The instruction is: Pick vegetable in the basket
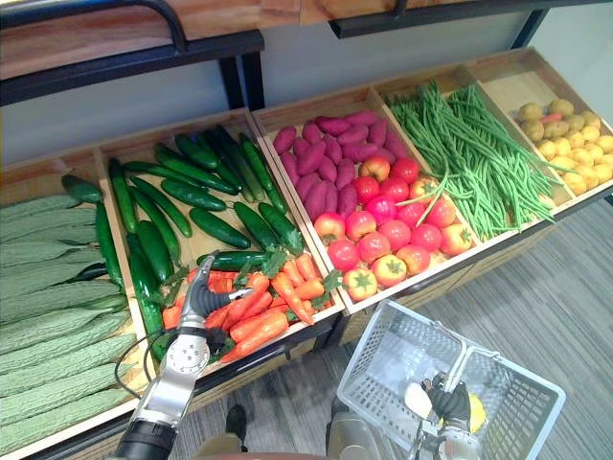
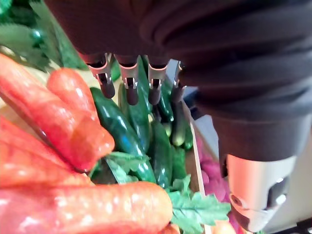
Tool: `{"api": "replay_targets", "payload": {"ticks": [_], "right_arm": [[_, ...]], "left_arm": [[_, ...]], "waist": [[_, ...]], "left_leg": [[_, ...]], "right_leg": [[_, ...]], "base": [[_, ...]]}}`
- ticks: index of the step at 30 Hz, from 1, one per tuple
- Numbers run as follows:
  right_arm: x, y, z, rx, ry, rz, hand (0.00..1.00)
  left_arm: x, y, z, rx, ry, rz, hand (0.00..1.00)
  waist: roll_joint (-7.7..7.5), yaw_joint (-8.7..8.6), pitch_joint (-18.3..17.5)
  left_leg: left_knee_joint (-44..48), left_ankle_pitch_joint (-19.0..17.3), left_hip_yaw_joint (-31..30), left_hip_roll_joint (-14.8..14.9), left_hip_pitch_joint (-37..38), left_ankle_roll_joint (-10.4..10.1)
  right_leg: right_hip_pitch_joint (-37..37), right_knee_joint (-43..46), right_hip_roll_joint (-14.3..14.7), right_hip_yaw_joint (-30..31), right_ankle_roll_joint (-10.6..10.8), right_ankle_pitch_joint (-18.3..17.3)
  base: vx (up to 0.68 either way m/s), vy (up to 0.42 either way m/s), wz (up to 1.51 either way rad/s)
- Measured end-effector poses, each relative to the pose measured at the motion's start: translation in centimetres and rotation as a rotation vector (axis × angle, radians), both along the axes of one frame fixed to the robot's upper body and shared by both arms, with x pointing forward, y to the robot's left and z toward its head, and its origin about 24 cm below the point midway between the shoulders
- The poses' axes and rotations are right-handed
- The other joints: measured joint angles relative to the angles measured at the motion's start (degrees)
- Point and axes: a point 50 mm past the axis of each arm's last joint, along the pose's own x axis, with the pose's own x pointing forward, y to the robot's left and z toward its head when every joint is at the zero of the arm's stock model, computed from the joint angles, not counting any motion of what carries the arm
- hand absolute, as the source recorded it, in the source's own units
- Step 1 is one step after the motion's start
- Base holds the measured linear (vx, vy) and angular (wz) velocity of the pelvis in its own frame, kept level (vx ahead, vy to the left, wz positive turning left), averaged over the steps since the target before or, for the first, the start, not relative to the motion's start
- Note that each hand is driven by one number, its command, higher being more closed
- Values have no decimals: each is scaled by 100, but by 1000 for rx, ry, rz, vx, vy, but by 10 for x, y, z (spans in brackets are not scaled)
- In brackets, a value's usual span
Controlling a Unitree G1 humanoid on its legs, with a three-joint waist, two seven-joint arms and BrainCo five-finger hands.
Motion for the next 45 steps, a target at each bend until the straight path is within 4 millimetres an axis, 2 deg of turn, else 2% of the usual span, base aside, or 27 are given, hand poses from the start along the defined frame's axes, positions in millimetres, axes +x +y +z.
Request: {"api": "replay_targets", "payload": {"ticks": [11, 20, 30, 36, 41, 45], "right_arm": [[17, -6, 11, -29, -61, 18, 100], [22, -8, 16, -33, -94, 8, 100], [23, -9, 20, -48, -113, -9, 100], [20, -8, 18, -45, -103, -18, 100], [17, -8, 16, -50, -94, -30, 100], [15, -8, 15, -49, -85, -40, 100]], "left_arm": [[31, -16, 23, 250, -90, -103, 0], [37, -17, 27, 366, -133, -120, 0], [25, -16, 20, 339, -153, -93, 0], [7, -17, 9, 289, -141, -80, 0], [-10, -16, -8, 193, -73, -35, 0], [-16, -14, -10, 168, -66, -23, 0]], "waist": [[-1, -2, 406], [16, 18, 592], [42, 20, 693], [42, 21, 694], [52, 19, 734], [52, 16, 734]], "left_leg": [[12, -12, 142, 8, -21, 8], [-1, -31, 168, 20, -4, -20], [-59, -9, 121, 10, 43, 13], [-102, -5, 104, 0, 87, 10], [-129, -5, 83, -5, 123, 11], [-147, -4, 73, -11, 145, 9]], "right_leg": [[-106, -5, 40, 185, 8, 62], [-118, -7, 67, 237, 7, 77], [-105, -6, 72, 242, 19, 70], [-69, -7, 65, 235, 41, 54], [-22, -15, 56, 214, 107, 3], [2, -15, 48, 199, 109, -9]], "base": [[-19, -5, -6], [-5, -4, -2], [0, 0, 0], [0, 0, 0], [3, -2, 1], [5, -2, 1]]}}
